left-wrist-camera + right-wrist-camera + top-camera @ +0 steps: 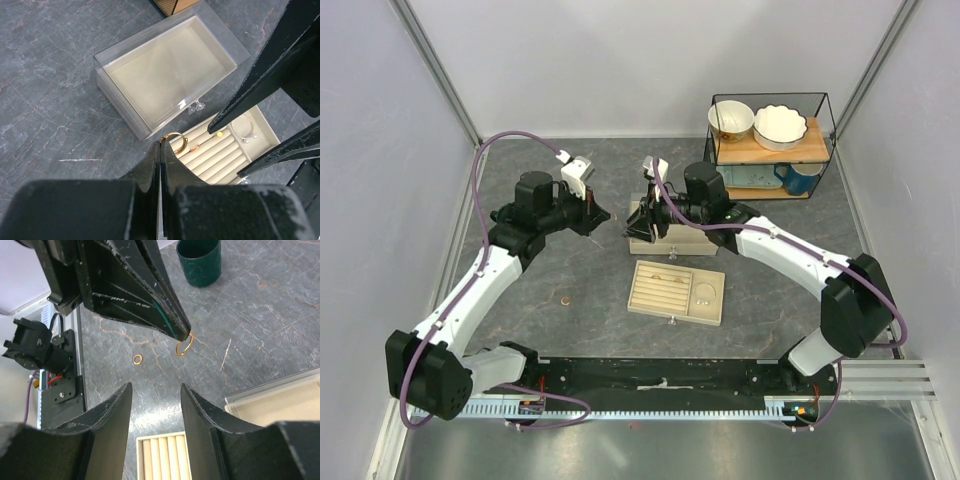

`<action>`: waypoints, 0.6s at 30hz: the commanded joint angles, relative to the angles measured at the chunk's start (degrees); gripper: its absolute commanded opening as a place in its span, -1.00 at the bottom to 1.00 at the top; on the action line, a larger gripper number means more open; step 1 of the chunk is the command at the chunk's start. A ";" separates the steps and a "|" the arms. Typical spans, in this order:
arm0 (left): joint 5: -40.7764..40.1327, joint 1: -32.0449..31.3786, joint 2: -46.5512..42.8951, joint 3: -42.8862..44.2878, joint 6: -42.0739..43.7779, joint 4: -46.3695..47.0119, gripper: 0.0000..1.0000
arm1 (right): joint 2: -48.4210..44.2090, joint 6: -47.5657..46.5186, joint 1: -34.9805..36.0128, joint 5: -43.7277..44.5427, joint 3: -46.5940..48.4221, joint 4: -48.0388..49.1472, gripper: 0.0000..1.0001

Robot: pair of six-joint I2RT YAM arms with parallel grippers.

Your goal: Organize the mixed jewelry

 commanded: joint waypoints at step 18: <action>-2.00 -1.43 -2.40 -0.84 -7.25 2.26 -0.97 | 6.52 10.61 -0.05 -0.48 5.49 11.19 -0.06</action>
